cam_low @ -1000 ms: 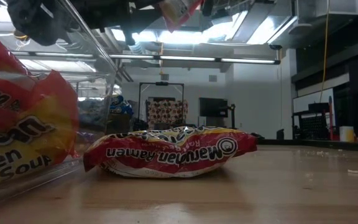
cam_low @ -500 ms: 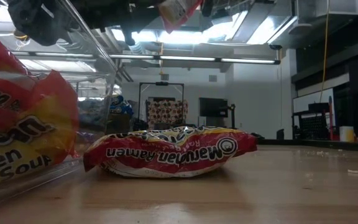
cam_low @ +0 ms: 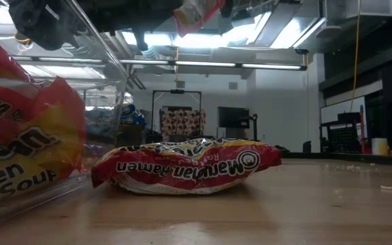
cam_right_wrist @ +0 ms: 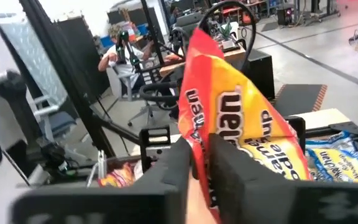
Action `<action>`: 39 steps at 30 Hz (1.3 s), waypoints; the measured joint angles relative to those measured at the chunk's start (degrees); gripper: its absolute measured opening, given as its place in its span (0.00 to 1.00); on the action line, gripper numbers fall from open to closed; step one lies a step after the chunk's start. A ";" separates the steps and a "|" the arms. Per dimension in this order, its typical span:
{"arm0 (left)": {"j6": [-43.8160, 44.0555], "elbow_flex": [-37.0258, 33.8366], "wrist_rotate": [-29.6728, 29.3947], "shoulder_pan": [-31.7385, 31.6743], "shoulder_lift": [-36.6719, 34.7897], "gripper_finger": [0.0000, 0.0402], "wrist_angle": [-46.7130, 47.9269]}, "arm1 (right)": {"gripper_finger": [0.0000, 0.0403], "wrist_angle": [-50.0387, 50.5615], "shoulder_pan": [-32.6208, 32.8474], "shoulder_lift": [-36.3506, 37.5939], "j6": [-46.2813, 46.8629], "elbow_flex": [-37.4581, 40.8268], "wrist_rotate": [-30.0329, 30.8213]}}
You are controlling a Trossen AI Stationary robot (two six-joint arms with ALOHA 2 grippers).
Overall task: Sort Maruchan noodles
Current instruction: Put the orange noodle pack into the right transparent bin
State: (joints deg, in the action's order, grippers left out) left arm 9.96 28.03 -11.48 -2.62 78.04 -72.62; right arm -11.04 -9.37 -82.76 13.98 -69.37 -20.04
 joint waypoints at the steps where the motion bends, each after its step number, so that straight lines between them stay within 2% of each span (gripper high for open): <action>1: 0.01 0.00 -0.10 0.14 0.01 0.02 0.06 | 0.16 0.37 -0.02 0.08 -1.13 -0.02 -0.04; 7: 3.96 0.02 0.28 1.42 -0.13 0.01 -0.06 | 0.42 5.75 -1.79 3.99 -7.26 -0.02 -3.07; 11: 10.85 0.04 0.75 2.79 -0.15 0.01 -0.08 | 0.52 12.09 -4.37 10.38 -8.46 -0.02 -0.75; 14: 19.02 0.07 0.97 4.38 -0.20 0.01 0.46 | 0.55 16.61 -6.09 14.81 -8.57 -0.02 1.56; 18: 36.49 0.07 4.09 7.76 -0.37 0.01 3.29 | 0.55 22.21 -7.34 19.10 -8.82 -0.02 1.93; 21: 48.55 0.14 3.70 11.49 -1.24 0.01 6.78 | 0.54 27.26 -7.21 20.89 -11.27 -0.02 3.72; 24: 58.54 0.11 0.21 15.99 -2.52 0.01 11.02 | 0.53 31.56 -7.16 21.29 -12.85 0.00 5.92; 26: 63.01 0.11 -4.88 19.97 -3.85 0.01 11.59 | 0.53 34.00 -7.16 21.22 -12.87 0.04 6.05; 32: 67.22 4.71 -22.05 31.26 -6.73 0.01 21.65 | 0.52 37.26 -7.16 20.71 -12.88 0.06 6.06; 36: 72.23 12.12 -27.02 36.70 -6.94 0.01 38.65 | 0.52 37.91 -7.16 20.72 -12.98 0.07 6.09; 39: 80.04 19.21 -27.20 39.75 -6.78 0.01 56.51 | 0.52 38.25 -7.16 20.74 -14.26 0.05 6.88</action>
State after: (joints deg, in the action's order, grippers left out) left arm 90.00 47.24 -38.68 37.13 71.26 -16.11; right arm 27.21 -16.53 -62.02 -0.28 -69.32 -13.16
